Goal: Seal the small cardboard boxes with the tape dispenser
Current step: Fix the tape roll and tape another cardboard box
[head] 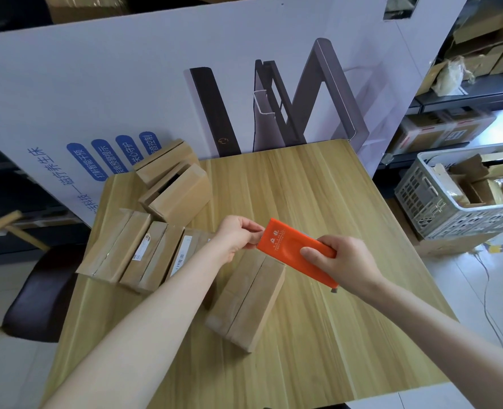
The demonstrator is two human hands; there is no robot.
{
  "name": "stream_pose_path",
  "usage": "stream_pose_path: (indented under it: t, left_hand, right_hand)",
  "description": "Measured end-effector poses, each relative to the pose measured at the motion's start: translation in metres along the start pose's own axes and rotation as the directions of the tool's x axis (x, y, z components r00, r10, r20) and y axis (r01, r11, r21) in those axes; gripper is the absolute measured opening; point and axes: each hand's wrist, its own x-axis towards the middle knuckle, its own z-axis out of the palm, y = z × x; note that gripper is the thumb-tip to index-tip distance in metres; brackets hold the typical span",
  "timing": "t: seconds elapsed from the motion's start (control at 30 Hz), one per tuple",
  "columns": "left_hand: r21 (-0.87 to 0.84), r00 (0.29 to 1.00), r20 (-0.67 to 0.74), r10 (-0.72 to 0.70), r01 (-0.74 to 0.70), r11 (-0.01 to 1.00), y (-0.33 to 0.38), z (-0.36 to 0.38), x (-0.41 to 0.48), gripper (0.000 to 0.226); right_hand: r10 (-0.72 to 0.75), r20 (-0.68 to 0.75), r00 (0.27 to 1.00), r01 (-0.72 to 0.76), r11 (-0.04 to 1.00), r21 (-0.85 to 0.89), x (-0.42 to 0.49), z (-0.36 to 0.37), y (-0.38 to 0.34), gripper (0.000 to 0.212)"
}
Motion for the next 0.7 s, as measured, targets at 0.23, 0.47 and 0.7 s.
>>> stream_pose_path:
  t: [0.23,0.47,0.7]
  left_hand:
    - [0.241,0.972,-0.211,0.100,-0.048,0.969,-0.009,-0.028,0.020,0.021]
    - [0.274,0.958,-0.267,0.101,-0.025,0.961,-0.022,-0.036,0.025,0.015]
    - [0.295,0.972,-0.232,0.041,0.030,0.955,-0.038,-0.008,0.032,0.017]
  right_hand:
    - [0.046,0.003,0.999,-0.046,0.996,-0.081,-0.007,-0.007,0.006,0.028]
    - [0.107,0.017,0.994,-0.105,0.991,-0.077,-0.012,-0.020,0.033,0.030]
    - [0.252,0.058,0.966,-0.214,0.905,-0.369,0.009,-0.006,0.044,0.039]
